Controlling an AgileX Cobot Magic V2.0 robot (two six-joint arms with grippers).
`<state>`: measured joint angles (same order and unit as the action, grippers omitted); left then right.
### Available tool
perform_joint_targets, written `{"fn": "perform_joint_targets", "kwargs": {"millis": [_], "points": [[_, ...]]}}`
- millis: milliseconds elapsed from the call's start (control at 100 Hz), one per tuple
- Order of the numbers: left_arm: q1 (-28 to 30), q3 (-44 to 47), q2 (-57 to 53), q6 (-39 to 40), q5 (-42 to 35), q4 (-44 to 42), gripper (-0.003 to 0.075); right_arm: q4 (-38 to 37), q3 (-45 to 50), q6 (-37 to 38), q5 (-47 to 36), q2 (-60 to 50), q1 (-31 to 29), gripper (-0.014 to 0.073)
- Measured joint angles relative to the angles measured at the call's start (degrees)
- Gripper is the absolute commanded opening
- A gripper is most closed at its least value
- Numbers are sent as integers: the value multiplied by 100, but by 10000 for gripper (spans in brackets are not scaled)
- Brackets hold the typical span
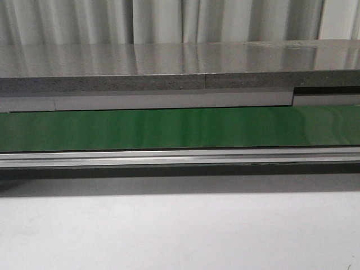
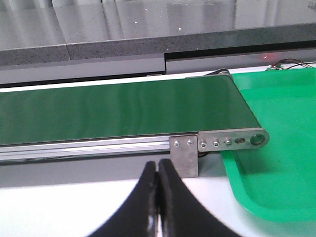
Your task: Move button from left to right
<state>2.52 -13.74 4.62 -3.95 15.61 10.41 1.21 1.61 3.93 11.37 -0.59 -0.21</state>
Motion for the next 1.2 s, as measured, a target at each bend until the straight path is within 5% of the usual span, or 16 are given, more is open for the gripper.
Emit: {"fn": "perform_joint_targets", "kwargs": {"millis": [420,880,1000,1130,1200], "points": [[0,-2486,2630,0,3212,-89,-20,0,0,0,0,0,0,-67],[0,-2644,3674,0,3662,-102,-13,0,0,0,0,0,0,-67],[0,-2644,3695,0,3665,-102,136,0,0,0,0,0,0,-67],[0,-2644,3695,0,3665,-105,464,0,0,0,0,0,0,-67],[0,-2644,3695,0,3675,-105,575,0,0,0,0,0,0,-67]]}}
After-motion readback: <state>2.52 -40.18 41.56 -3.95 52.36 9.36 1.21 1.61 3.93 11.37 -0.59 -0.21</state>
